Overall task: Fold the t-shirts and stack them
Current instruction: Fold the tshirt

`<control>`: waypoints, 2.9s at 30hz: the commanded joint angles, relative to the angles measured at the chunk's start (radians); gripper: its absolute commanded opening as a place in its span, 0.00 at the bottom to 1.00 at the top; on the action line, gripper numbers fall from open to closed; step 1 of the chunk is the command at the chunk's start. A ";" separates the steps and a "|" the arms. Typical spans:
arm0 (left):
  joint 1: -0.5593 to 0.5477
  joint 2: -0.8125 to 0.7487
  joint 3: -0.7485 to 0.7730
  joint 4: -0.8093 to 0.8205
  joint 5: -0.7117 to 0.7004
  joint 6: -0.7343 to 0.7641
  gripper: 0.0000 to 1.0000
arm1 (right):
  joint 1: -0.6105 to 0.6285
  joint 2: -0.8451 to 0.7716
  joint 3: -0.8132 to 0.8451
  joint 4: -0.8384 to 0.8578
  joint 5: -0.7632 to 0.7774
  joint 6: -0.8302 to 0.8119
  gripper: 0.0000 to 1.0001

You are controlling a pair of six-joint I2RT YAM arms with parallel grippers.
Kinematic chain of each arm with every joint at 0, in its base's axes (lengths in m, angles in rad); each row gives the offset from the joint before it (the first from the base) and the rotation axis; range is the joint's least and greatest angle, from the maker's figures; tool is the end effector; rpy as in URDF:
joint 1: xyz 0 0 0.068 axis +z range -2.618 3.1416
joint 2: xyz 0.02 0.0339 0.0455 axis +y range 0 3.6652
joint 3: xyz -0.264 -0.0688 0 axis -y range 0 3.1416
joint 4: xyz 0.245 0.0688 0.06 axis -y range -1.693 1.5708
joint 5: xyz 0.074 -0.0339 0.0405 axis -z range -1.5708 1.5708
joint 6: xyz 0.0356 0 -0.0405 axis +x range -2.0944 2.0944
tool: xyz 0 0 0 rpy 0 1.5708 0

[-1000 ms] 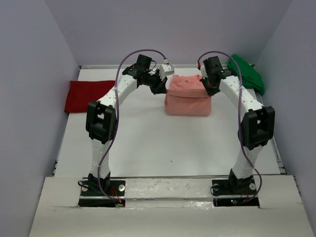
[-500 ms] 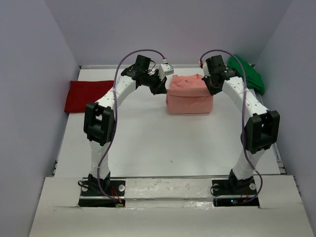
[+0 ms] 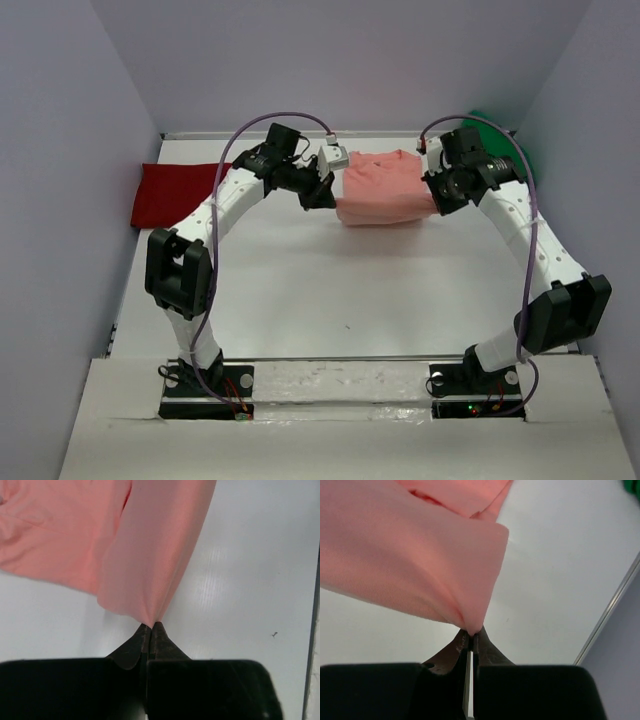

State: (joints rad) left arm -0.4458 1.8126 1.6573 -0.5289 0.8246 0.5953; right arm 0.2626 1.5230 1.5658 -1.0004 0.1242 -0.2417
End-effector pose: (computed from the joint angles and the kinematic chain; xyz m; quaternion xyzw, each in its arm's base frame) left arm 0.3592 -0.2006 0.3292 0.5607 0.6325 -0.3316 0.4189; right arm 0.3029 0.0769 0.3582 -0.2193 0.9261 -0.0560 0.3018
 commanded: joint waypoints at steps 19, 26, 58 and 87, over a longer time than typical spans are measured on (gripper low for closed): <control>-0.076 -0.102 -0.062 -0.370 0.131 0.328 0.00 | -0.013 -0.218 -0.141 -0.262 -0.256 -0.120 0.00; -0.074 -0.104 -0.004 -0.257 0.073 0.224 0.00 | -0.013 -0.173 -0.127 -0.185 -0.129 -0.080 0.00; -0.053 0.128 0.199 -0.002 -0.045 0.058 0.00 | -0.013 0.147 -0.007 0.094 0.273 -0.015 0.00; -0.004 0.487 0.561 0.106 -0.073 -0.061 0.00 | -0.033 0.508 0.168 0.289 0.486 -0.021 0.00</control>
State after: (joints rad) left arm -0.4629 2.2902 2.1647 -0.4427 0.7300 0.5552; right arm 0.2565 2.0083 1.6825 -0.7593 0.5026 -0.2657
